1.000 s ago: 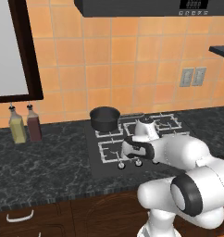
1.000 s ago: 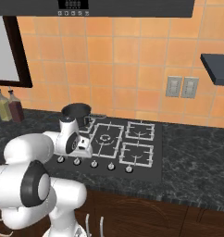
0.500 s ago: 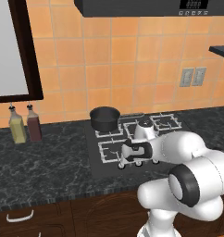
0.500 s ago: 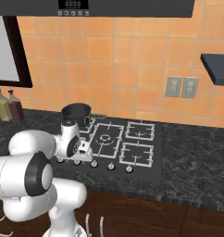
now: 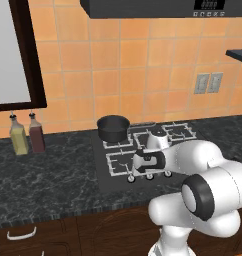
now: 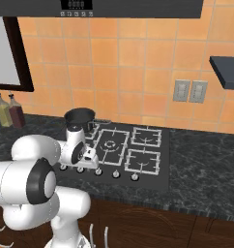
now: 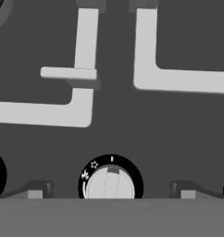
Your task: Turn off the rear left burner of the stove.
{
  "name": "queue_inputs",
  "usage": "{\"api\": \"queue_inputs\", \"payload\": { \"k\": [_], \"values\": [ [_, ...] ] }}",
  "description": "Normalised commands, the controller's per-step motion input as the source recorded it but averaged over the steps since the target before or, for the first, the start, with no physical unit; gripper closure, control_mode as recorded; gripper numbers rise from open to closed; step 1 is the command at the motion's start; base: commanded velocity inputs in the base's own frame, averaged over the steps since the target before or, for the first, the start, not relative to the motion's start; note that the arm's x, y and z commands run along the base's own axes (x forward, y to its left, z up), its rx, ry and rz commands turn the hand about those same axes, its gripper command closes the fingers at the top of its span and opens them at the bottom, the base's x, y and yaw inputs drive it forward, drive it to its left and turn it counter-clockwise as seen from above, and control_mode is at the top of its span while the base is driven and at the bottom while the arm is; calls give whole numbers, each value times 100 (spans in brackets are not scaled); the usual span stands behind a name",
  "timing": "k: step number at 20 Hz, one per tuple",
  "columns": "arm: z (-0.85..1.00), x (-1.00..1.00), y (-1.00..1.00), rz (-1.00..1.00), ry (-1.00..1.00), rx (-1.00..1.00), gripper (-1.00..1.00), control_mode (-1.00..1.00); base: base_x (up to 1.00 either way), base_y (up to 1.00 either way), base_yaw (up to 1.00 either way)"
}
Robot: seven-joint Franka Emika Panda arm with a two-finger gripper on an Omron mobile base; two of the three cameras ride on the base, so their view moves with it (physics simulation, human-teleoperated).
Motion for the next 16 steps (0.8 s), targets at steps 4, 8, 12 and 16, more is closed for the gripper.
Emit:
{"api": "queue_inputs", "payload": {
  "k": [4,8,12,16],
  "values": [
    [0,0,0,0,0,0,-100,-100,0,0,0],
    [0,0,0,0,0,0,100,-100,0,0,0],
    [0,0,0,0,0,0,100,-100,0,0,0],
    [0,0,0,-5,0,1,100,-100,0,0,0]
  ]
}}
